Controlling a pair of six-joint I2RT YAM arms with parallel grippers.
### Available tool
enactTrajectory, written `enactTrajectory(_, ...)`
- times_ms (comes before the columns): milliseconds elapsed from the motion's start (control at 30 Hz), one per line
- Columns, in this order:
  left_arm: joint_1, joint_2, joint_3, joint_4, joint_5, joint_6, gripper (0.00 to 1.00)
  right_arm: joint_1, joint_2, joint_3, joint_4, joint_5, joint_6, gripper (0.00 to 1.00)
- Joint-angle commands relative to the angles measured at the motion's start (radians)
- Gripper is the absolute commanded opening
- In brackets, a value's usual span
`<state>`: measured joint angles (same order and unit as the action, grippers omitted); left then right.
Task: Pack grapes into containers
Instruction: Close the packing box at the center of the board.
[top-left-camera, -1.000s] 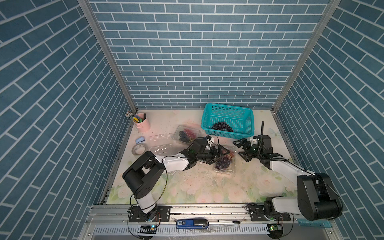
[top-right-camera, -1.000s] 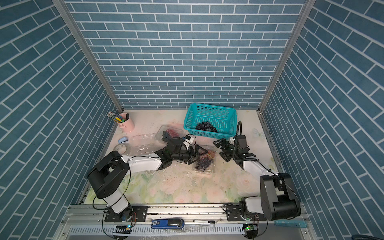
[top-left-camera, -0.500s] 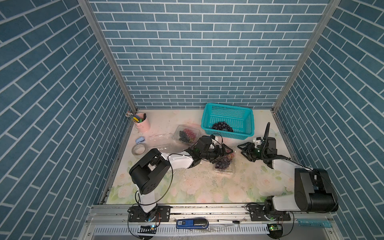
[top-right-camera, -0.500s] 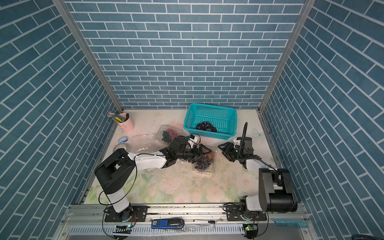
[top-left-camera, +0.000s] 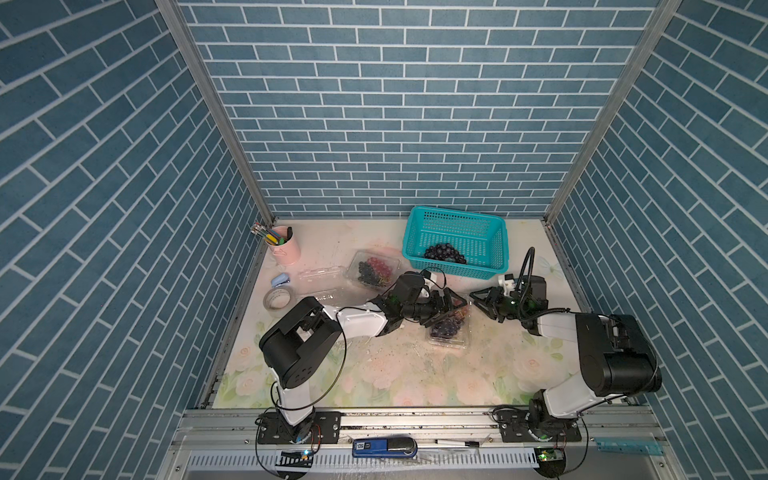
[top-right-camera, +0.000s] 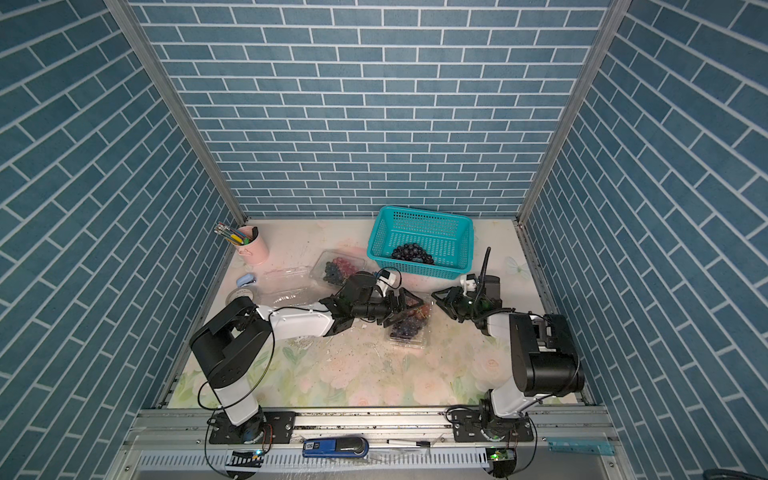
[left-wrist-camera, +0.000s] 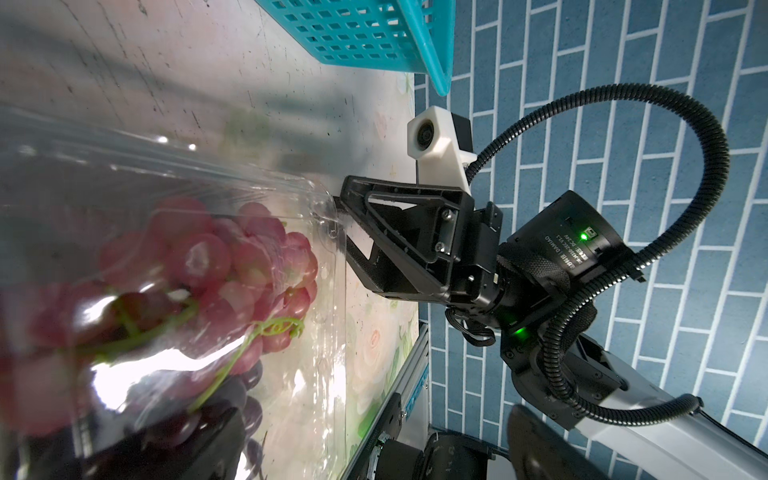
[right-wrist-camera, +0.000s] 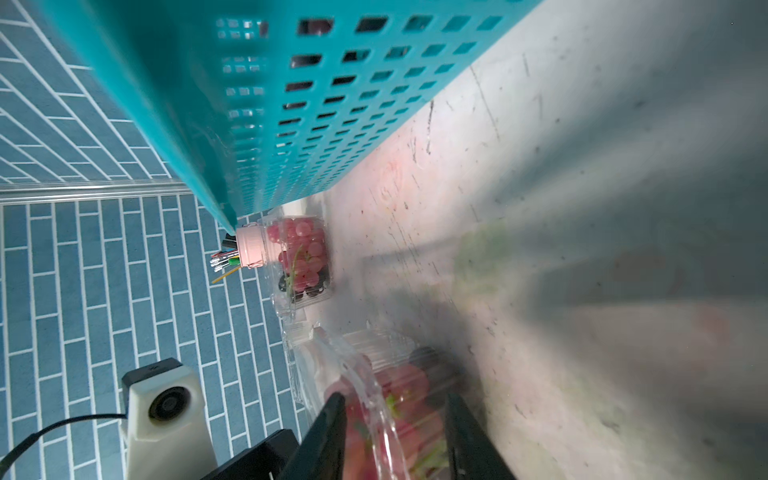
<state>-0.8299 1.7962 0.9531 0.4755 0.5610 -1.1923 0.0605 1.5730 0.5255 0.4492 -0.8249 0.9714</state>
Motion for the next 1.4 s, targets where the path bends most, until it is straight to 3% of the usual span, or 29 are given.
enactTrajectory(0, -0.003, 0.029, 0.006, -0.03, -0.015, 0.013, 1.0, -0.004, 0.028, -0.001, 0.055, -0.039, 0.017, 0.37)
enactTrajectory(67, -0.003, 0.032, 0.004, -0.025, -0.013, 0.008, 1.0, -0.003, 0.039, -0.003, 0.067, -0.039, 0.023, 0.28)
enactTrajectory(233, -0.003, 0.035, 0.002, -0.021, -0.013, 0.006, 1.0, -0.001, 0.044, -0.01, 0.077, -0.048, 0.027, 0.2)
enactTrajectory(667, -0.003, 0.049, -0.002, -0.005, -0.007, -0.004, 1.0, 0.026, 0.071, -0.004, 0.097, -0.061, 0.027, 0.16)
enactTrajectory(1033, 0.0, 0.05, -0.01, 0.001, -0.006, -0.006, 1.0, 0.03, 0.093, -0.005, 0.096, -0.044, 0.025, 0.03)
enactTrajectory(1200, 0.007, 0.04, 0.002, -0.012, 0.007, -0.001, 1.0, 0.03, 0.081, -0.002, 0.084, -0.043, 0.022, 0.03)
enactTrajectory(1367, 0.034, -0.044, 0.047, -0.137, 0.014, 0.055, 0.99, 0.028, 0.021, 0.016, 0.023, -0.028, 0.013, 0.08)
